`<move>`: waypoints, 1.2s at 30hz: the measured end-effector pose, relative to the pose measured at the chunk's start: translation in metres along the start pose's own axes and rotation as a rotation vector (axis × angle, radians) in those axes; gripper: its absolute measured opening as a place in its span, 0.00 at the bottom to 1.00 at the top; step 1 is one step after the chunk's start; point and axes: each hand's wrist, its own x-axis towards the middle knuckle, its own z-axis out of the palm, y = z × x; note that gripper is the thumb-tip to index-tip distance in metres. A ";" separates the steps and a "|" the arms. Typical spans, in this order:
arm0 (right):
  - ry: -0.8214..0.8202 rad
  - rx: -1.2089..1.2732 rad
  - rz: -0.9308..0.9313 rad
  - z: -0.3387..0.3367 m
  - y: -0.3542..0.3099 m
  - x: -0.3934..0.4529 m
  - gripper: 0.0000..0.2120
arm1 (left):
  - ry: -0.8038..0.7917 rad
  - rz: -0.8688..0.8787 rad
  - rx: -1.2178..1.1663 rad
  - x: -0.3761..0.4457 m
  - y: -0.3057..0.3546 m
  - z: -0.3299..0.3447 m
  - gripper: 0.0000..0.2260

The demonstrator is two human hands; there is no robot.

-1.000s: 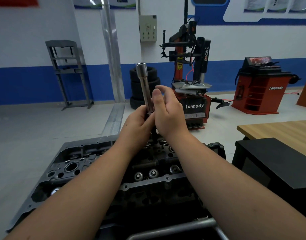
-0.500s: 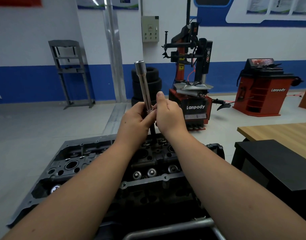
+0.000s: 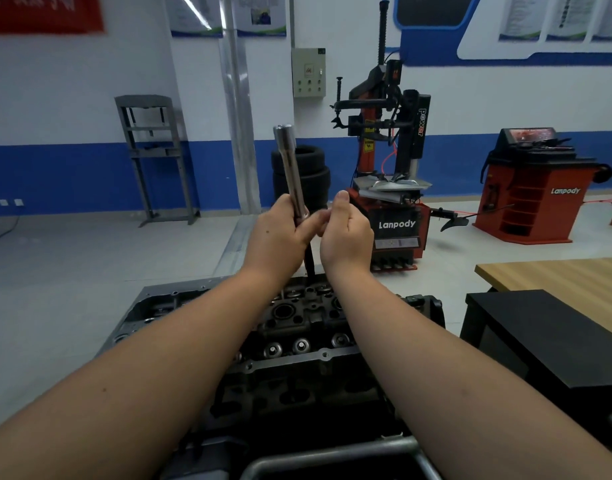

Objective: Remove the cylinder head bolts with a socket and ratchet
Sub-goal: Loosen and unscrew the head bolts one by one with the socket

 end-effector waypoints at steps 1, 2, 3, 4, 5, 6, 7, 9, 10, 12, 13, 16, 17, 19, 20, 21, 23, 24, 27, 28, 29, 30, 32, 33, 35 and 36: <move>0.001 -0.003 0.020 0.000 0.001 0.000 0.24 | 0.020 0.004 -0.003 0.006 0.005 -0.002 0.11; -0.003 -0.018 0.041 0.000 0.002 0.000 0.23 | 0.038 0.001 -0.006 0.011 0.010 -0.005 0.11; -0.007 -0.040 0.063 0.001 0.003 0.001 0.22 | 0.053 -0.006 -0.012 0.016 0.015 -0.008 0.11; -0.008 -0.063 0.095 0.001 0.004 0.002 0.20 | 0.068 -0.015 -0.020 0.020 0.018 -0.011 0.11; -0.018 -0.089 0.137 0.001 0.004 0.005 0.17 | 0.086 -0.027 -0.030 0.022 0.018 -0.015 0.11; -0.054 -0.127 0.185 0.000 0.004 0.007 0.14 | 0.105 -0.046 -0.043 0.023 0.018 -0.020 0.12; -0.130 -0.194 0.223 -0.002 0.004 0.010 0.11 | 0.121 -0.075 -0.058 0.021 0.015 -0.024 0.12; -0.403 -0.467 0.223 -0.006 0.004 0.013 0.06 | 0.159 -0.161 -0.084 0.015 0.004 -0.033 0.13; -0.544 -0.625 0.193 -0.008 0.003 0.013 0.06 | 0.183 -0.215 -0.098 0.010 -0.003 -0.037 0.13; -0.724 -0.842 0.096 -0.011 -0.001 0.010 0.08 | 0.249 -0.329 -0.146 -0.001 -0.017 -0.045 0.12; -0.778 -0.893 0.047 -0.012 -0.005 0.008 0.08 | 0.292 -0.390 -0.182 -0.007 -0.024 -0.049 0.12; -0.891 -1.006 -0.046 -0.012 -0.015 0.002 0.09 | 0.417 -0.591 -0.319 -0.026 -0.040 -0.057 0.13; -0.927 -1.038 -0.052 -0.012 -0.018 0.000 0.10 | 0.452 -0.663 -0.369 -0.032 -0.043 -0.058 0.13; -0.981 -1.075 -0.047 -0.011 -0.022 -0.003 0.10 | 0.507 -0.781 -0.499 -0.043 -0.047 -0.060 0.13; -0.999 -1.082 -0.046 -0.010 -0.023 -0.004 0.10 | 0.530 -0.818 -0.569 -0.047 -0.048 -0.060 0.12; -1.009 -1.082 -0.047 -0.009 -0.025 -0.004 0.10 | 0.541 -0.841 -0.618 -0.051 -0.048 -0.060 0.12; -1.008 -1.059 -0.041 -0.008 -0.030 -0.003 0.10 | 0.535 -0.859 -0.637 -0.057 -0.048 -0.060 0.12; -0.996 -1.040 -0.033 -0.007 -0.032 -0.003 0.10 | 0.527 -0.849 -0.621 -0.058 -0.048 -0.060 0.12; -0.951 -1.001 -0.026 -0.006 -0.039 0.000 0.09 | 0.463 -0.772 -0.522 -0.065 -0.045 -0.059 0.12; -0.933 -0.978 -0.031 -0.006 -0.043 0.002 0.09 | 0.446 -0.744 -0.486 -0.066 -0.044 -0.058 0.11; -0.909 -0.943 -0.032 -0.007 -0.048 0.004 0.08 | 0.431 -0.721 -0.456 -0.068 -0.043 -0.057 0.11; -0.882 -0.896 -0.024 -0.009 -0.055 0.007 0.07 | 0.418 -0.706 -0.429 -0.069 -0.043 -0.057 0.11; -0.828 -0.784 0.004 -0.016 -0.073 0.014 0.05 | 0.394 -0.703 -0.418 -0.069 -0.043 -0.059 0.10; -0.794 -0.728 0.008 -0.022 -0.085 0.017 0.04 | 0.381 -0.712 -0.438 -0.068 -0.043 -0.060 0.10; -0.716 -0.621 -0.012 -0.044 -0.109 0.020 0.06 | 0.391 -0.744 -0.477 -0.066 -0.050 -0.059 0.11; -0.674 -0.571 -0.028 -0.060 -0.120 0.019 0.06 | 0.422 -0.770 -0.510 -0.064 -0.055 -0.058 0.12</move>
